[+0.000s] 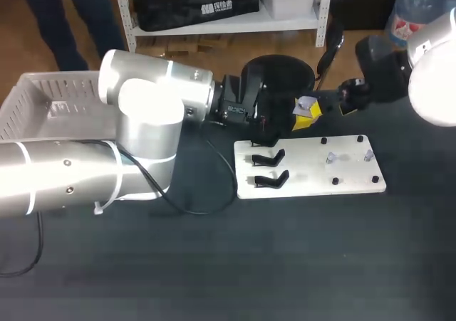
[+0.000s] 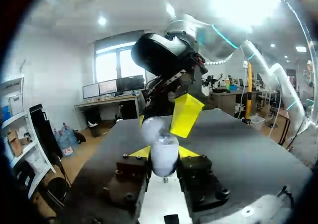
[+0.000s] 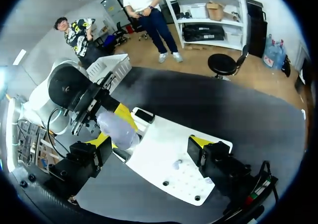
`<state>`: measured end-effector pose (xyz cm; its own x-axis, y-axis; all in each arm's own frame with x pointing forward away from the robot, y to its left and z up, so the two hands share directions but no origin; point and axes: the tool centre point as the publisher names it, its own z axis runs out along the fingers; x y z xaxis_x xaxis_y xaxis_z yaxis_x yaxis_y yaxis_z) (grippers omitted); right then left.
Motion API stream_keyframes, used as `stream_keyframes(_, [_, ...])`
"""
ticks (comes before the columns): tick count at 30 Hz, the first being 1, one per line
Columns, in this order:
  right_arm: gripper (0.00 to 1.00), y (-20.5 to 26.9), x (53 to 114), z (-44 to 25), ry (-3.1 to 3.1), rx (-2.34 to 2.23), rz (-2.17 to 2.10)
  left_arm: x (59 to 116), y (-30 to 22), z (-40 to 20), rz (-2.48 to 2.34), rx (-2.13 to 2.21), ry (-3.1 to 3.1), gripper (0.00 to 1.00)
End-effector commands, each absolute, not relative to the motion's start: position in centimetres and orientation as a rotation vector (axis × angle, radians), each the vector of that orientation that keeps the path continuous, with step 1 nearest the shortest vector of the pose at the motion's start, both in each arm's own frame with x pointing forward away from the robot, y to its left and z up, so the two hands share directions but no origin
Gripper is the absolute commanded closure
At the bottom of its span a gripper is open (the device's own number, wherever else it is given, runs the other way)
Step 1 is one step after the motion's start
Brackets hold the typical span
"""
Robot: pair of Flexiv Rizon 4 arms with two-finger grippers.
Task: Pick up each earbud case from the left stands, insert the matching earbuds, close the lid, and place the case in the box.
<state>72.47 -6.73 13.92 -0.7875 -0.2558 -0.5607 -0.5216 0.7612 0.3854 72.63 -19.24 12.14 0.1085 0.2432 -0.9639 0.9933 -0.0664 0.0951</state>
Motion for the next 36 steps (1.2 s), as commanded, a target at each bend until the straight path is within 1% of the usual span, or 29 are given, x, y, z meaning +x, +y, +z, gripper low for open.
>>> stream_keyframes(1, [0.0,-6.8,72.4,14.3,2.472,-0.582,0.724,72.4,-19.2,12.0,-1.043,1.472,1.274,1.0])
stream_keyframes(6, [0.0,-7.1,72.2,15.0,2.464,-0.582,0.676,72.4,-18.9,11.8,-1.054,1.415,1.275,1.0])
stream_keyframes(16, [0.0,-8.8,70.8,16.2,2.477,-0.603,0.455,73.0,-15.9,12.5,-1.094,1.2,1.198,1.0])
stream_keyframes(25, [0.0,-10.6,69.9,15.5,2.573,-0.588,0.209,73.5,-14.9,13.8,-1.161,1.183,1.195,1.0])
stream_keyframes(36, [0.0,-11.5,69.7,14.2,2.637,-0.554,0.143,73.1,-14.2,16.1,-1.124,1.183,1.193,1.0])
